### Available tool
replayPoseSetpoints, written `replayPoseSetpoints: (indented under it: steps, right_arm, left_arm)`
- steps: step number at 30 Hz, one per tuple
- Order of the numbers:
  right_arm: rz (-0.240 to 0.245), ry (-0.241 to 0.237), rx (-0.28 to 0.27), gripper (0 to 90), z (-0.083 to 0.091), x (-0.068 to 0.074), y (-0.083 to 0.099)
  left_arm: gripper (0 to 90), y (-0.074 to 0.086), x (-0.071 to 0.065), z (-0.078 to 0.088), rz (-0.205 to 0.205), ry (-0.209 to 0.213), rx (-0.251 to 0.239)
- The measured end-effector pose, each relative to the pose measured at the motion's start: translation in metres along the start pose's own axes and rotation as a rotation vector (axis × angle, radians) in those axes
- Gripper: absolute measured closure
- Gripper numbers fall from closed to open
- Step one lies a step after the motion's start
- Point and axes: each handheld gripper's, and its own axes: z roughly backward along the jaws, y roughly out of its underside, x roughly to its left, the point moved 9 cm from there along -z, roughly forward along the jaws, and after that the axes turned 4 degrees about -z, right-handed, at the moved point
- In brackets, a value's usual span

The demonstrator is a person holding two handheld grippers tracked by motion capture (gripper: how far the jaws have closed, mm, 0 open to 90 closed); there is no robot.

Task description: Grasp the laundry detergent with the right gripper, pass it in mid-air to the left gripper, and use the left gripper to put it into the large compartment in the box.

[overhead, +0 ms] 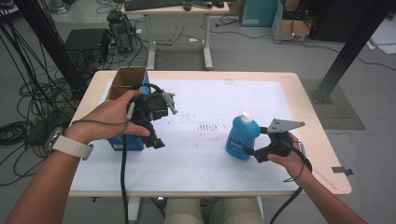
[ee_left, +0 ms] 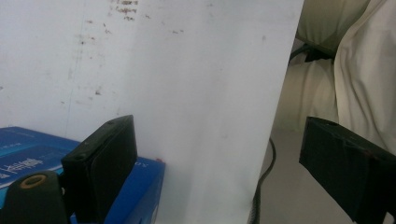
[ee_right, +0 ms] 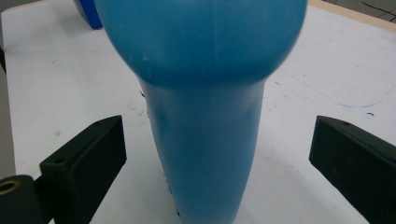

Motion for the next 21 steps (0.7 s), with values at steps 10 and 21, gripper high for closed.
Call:
replayPoseSetpoints:
  steps: [10,21]
  right_arm:
    - [-0.006,-0.003,-0.002,4.8,-0.0056,0.0019,0.0001]
    - [-0.004,-0.005,-0.017,5.9,-0.0104,0.0015,0.0017]
  left_arm:
    - [11.6,0.0008,0.0006,-0.0004,0.006,-0.002,-0.002]
    - [11.6,0.0014,0.0006,-0.0012,0.009,0.001,0.002]
